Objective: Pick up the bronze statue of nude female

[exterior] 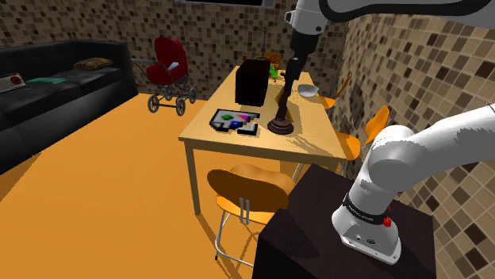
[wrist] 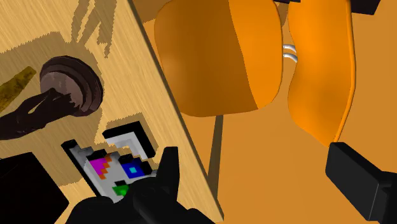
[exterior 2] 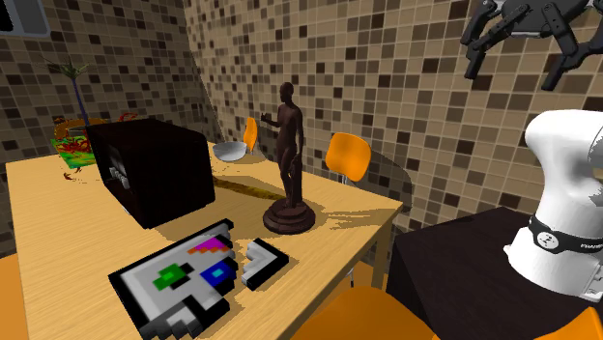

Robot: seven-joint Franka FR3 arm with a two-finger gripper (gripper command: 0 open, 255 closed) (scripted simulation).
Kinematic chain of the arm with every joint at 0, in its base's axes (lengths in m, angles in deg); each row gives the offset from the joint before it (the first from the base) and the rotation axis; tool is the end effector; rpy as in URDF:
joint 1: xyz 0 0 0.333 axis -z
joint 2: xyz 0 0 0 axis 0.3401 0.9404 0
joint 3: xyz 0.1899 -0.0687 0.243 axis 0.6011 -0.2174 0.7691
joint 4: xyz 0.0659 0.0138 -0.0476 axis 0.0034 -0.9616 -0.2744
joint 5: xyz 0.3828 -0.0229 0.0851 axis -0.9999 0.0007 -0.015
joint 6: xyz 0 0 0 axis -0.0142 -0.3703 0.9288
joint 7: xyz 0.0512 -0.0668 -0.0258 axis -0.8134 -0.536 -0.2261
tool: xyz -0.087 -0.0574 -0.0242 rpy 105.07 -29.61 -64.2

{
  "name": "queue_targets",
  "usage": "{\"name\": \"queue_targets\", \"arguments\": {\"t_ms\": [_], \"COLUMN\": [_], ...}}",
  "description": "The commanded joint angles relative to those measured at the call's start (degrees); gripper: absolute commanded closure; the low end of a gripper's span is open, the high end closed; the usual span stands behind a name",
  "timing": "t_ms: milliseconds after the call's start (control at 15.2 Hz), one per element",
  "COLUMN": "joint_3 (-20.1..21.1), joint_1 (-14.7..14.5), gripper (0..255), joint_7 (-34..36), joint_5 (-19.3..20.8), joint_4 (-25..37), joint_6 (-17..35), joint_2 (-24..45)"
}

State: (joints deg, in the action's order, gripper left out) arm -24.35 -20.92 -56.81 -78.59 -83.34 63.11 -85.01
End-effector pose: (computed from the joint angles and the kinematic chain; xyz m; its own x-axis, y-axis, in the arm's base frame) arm 0.3203 0.0045 0.6016 0.9726 0.1984 0.1216 0.1823 -0.9744 0.1312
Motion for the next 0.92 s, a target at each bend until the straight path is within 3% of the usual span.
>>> {"name": "queue_targets", "arguments": {"t_ms": [0, 858], "joint_3": [0.0, -14.41], "joint_1": [0.0, 3.86], "gripper": [0, 0], "joint_7": [0.0, -14.69], "joint_5": [0.0, 3.48], "joint_4": [0.0, 15.37], "joint_6": [0.0, 4.02], "joint_2": [0.0, 18.71]}}
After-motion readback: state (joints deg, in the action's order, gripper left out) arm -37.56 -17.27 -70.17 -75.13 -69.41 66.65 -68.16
